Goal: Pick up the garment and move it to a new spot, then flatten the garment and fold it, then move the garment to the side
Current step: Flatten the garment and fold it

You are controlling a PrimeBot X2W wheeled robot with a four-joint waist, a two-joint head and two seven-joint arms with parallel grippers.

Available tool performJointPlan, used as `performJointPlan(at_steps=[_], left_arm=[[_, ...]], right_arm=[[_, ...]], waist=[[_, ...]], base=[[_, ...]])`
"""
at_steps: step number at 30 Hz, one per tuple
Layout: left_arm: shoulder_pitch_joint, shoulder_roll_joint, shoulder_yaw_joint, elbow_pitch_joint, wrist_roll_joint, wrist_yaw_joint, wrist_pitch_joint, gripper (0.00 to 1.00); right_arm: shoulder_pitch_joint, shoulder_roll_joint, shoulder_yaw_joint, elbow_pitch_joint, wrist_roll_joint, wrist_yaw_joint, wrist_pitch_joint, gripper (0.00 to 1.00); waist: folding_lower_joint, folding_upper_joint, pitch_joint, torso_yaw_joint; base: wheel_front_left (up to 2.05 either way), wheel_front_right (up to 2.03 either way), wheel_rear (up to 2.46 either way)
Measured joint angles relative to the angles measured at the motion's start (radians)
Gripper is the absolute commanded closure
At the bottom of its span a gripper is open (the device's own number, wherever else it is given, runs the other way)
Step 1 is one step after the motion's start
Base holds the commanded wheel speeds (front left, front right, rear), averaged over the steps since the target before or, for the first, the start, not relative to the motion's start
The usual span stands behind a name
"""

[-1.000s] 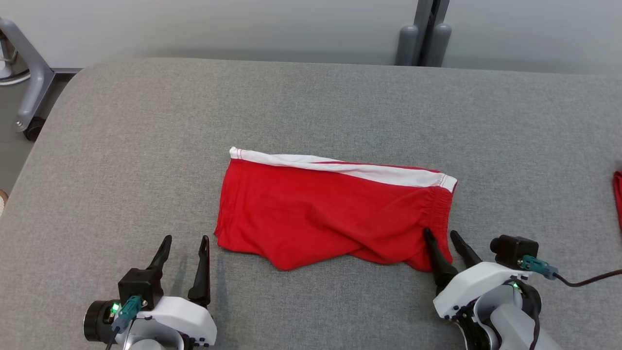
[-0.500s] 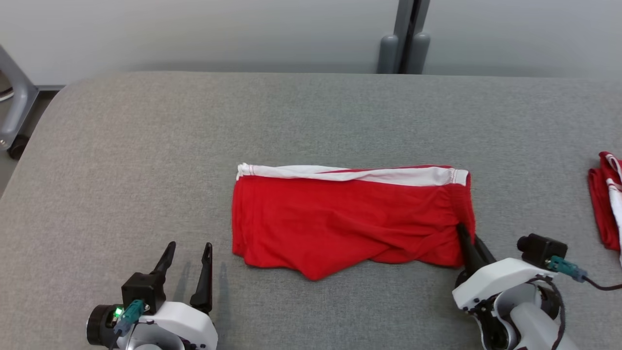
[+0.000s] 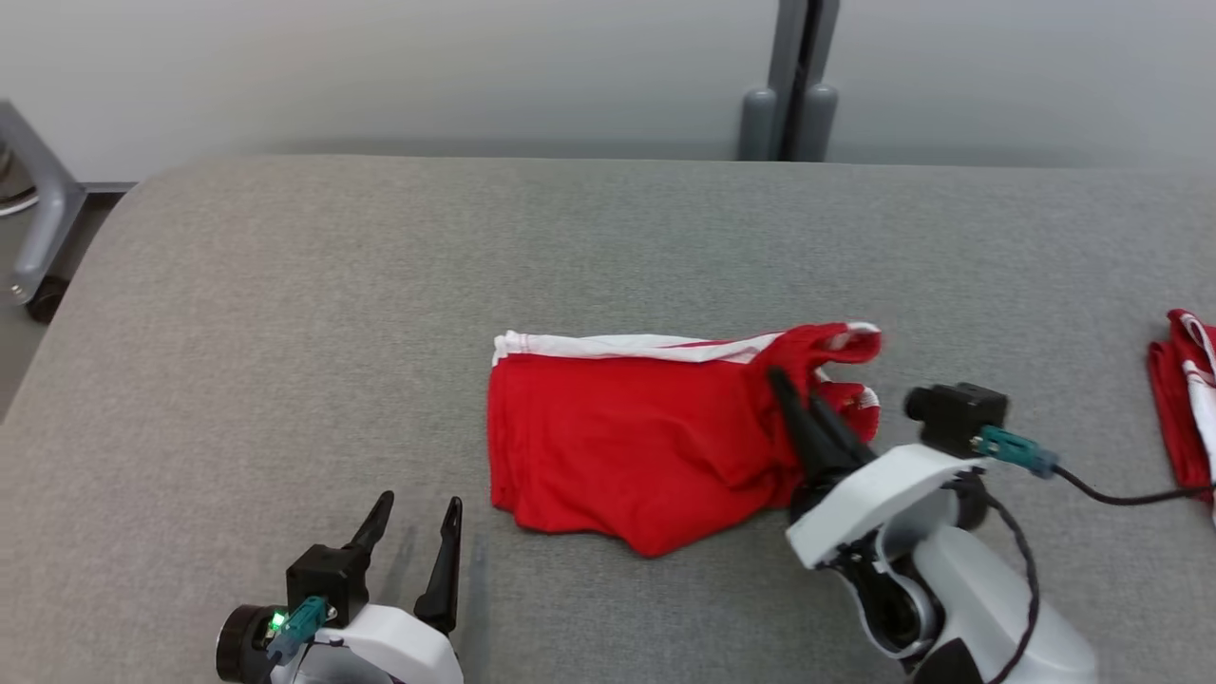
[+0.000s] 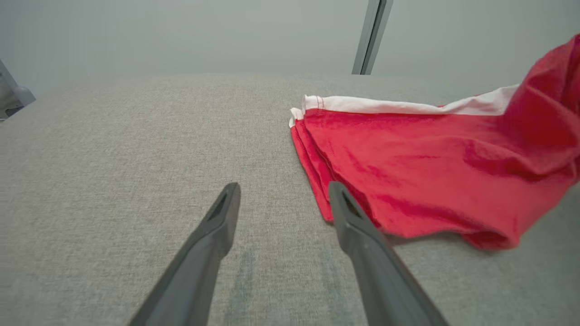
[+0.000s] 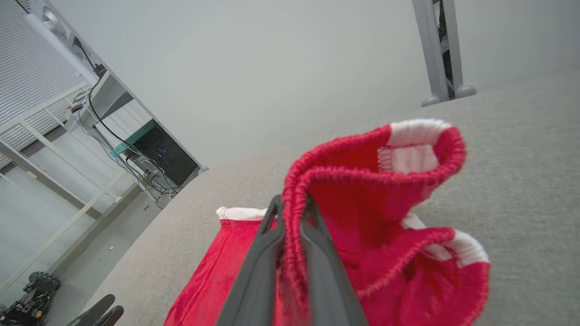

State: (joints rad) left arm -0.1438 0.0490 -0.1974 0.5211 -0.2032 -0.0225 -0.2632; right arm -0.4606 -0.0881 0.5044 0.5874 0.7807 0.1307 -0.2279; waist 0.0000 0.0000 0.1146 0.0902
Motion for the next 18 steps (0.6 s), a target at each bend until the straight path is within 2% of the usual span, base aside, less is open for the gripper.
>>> performJointPlan(at_steps=[6,15,16,17,18], left_arm=[[0.001,0.000,-0.032,0.010,-0.026,0.008,0.000,0.00],[0.012,0.000,-0.063,0.019,-0.050,0.019,0.000,0.00],[0.012,0.001,-0.067,0.019,-0.055,0.020,0.000,0.00],[0.012,0.001,-0.072,0.019,-0.057,0.021,0.000,0.00],[0.012,0.000,-0.077,0.019,-0.063,0.024,0.000,0.00]], right_arm=[[-0.045,0.022,0.124,-0.008,0.018,0.000,0.034,1.00],[-0.135,0.037,0.241,0.160,0.005,0.000,0.055,1.00],[-0.144,0.038,0.254,0.174,0.007,0.000,0.056,0.95],[-0.154,0.039,0.268,0.191,0.012,0.000,0.056,0.51],[-0.166,0.039,0.285,0.214,0.009,0.000,0.057,0.00]], waist=[[0.0000,0.0000,-0.001,0.072],[0.0000,0.0000,0.000,0.213],[0.0000,0.0000,0.002,0.229],[0.0000,0.0000,0.003,0.244],[0.0000,0.0000,0.005,0.259]], base=[[0.00,0.00,0.00],[0.00,0.00,0.00],[0.00,0.00,0.00],[0.00,0.00,0.00],[0.00,0.00,0.00]])
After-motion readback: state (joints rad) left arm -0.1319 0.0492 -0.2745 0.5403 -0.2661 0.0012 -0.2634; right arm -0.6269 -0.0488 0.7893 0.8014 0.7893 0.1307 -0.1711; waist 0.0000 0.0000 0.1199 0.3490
